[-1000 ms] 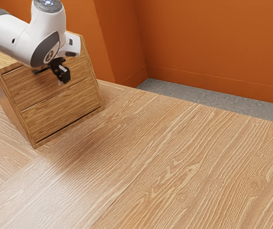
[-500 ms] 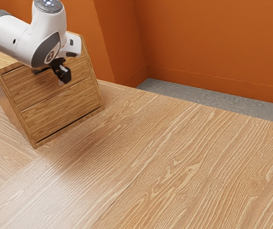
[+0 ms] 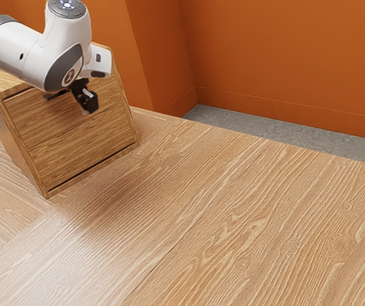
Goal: Pull the drawer handle with one arm to open the drawer
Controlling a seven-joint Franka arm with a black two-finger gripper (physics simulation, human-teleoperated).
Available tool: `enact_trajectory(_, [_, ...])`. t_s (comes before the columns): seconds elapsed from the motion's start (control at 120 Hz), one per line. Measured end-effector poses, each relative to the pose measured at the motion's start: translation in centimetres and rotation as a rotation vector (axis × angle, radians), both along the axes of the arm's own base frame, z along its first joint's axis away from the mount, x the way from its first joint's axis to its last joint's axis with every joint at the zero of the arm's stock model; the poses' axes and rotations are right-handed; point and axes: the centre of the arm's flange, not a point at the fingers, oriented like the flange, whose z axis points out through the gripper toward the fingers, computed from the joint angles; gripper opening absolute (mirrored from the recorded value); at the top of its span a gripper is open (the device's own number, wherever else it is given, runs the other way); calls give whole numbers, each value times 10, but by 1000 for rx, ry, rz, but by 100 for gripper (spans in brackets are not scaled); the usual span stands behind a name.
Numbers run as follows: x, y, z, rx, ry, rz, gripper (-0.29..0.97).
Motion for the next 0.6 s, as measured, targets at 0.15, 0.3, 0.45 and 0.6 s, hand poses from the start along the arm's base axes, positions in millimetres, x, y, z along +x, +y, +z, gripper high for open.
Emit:
enact_trajectory(0.15, [1,-3,-1,-1,2,-5,68])
enact_trajectory(0.3, [3,-8,-2,0,8,-10,67])
enact_trajectory(0.45, [9,-24,-3,2,13,-32,68])
enact_trajectory(0.6, [12,-38,-2,4,17,-50,68])
